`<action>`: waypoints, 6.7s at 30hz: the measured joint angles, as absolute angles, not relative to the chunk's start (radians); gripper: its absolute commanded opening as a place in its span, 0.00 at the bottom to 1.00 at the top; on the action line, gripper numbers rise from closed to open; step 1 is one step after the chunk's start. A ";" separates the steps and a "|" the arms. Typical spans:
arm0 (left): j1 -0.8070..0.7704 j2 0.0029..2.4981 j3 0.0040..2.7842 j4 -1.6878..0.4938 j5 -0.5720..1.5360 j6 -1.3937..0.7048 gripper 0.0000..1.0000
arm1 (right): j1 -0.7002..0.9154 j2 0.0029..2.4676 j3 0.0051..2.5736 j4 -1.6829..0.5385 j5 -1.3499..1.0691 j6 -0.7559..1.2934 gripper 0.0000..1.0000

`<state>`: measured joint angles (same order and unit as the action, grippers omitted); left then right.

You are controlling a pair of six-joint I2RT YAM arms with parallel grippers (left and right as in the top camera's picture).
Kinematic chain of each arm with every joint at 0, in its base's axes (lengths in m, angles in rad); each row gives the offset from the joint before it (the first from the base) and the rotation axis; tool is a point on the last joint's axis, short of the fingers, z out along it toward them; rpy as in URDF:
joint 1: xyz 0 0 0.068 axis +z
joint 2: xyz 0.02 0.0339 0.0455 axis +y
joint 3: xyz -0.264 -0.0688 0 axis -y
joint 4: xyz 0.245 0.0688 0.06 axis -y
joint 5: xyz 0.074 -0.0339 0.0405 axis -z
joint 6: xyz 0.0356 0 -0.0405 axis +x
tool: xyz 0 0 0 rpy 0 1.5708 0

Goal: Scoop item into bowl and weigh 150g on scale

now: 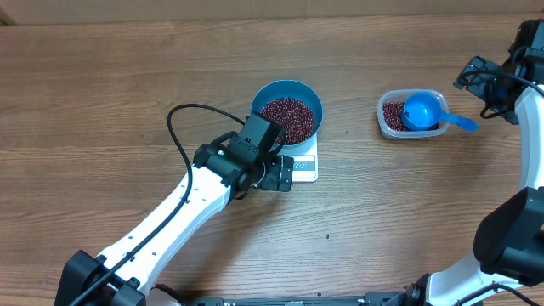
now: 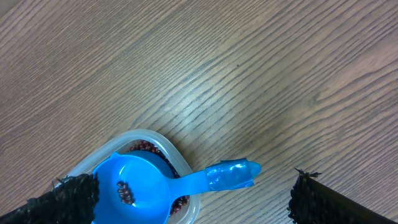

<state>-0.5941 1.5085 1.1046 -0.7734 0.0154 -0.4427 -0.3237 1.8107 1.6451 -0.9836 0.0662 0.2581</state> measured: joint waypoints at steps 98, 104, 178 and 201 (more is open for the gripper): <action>-0.141 0.013 0.008 -0.076 0.024 -0.093 1.00 | -0.324 1.811 1.642 -0.981 0.060 0.258 1.00; -0.141 0.013 0.008 -0.076 0.024 -0.093 1.00 | -0.324 1.811 1.642 -0.981 0.059 0.258 1.00; -0.141 0.013 0.008 -0.076 0.021 -0.074 1.00 | -0.285 1.124 1.636 -0.981 0.060 0.259 1.00; -0.141 0.013 0.008 -0.076 0.021 -0.074 1.00 | -0.102 1.115 1.544 -1.047 0.059 0.258 1.00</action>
